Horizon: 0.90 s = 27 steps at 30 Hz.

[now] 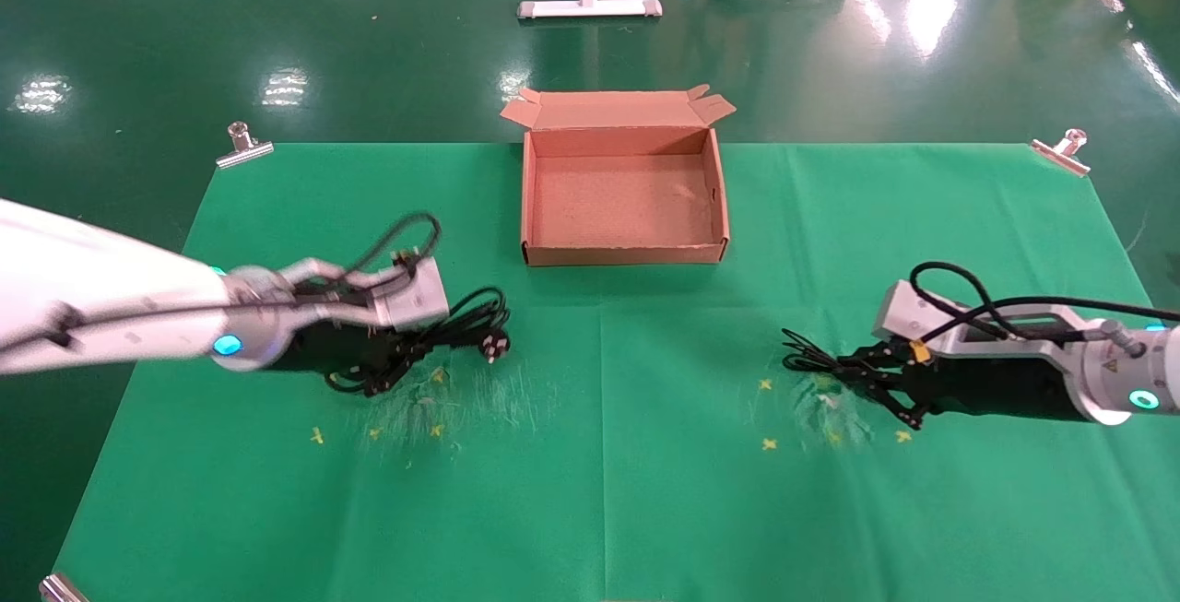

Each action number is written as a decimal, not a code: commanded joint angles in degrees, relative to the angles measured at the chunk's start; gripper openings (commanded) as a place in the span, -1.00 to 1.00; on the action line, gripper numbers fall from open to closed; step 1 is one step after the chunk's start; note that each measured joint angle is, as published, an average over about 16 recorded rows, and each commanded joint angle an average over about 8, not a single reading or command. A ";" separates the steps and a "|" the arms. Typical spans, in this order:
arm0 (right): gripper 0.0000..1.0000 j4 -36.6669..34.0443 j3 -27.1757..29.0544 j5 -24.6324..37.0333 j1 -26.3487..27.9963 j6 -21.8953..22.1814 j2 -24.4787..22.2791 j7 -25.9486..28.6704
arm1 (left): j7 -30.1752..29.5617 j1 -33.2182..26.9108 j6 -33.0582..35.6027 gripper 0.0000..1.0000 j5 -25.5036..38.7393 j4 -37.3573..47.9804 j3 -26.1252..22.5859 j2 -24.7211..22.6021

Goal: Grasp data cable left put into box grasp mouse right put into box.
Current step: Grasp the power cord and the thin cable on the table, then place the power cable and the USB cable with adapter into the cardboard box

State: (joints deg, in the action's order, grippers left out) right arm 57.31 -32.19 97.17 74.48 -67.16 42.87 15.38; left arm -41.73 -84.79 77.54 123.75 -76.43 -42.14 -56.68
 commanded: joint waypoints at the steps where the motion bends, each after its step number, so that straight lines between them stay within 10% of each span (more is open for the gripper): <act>1: -1.00 0.04 0.17 -0.08 0.12 0.07 -0.24 0.19 | 0.64 -0.98 1.19 -1.00 -3.80 -0.14 1.40 0.95; 9: -1.00 0.88 2.81 -2.95 1.80 0.51 -2.35 2.29 | 5.25 -4.46 -2.83 -1.00 -7.03 2.43 3.42 -2.16; 20: -1.00 4.89 7.61 -8.29 2.40 -0.61 -10.63 5.41 | 21.49 -7.85 -22.45 -0.93 -3.68 24.51 -0.68 -19.60; 27: -1.00 8.68 10.40 -11.27 0.37 -0.14 -16.58 7.27 | 26.63 -9.96 -31.29 0.82 -9.19 32.16 -8.66 -21.88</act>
State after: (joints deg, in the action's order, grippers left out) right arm 65.63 -21.79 85.92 75.15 -66.90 27.01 22.40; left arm -15.92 -94.80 47.18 114.55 -44.94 -50.47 -78.37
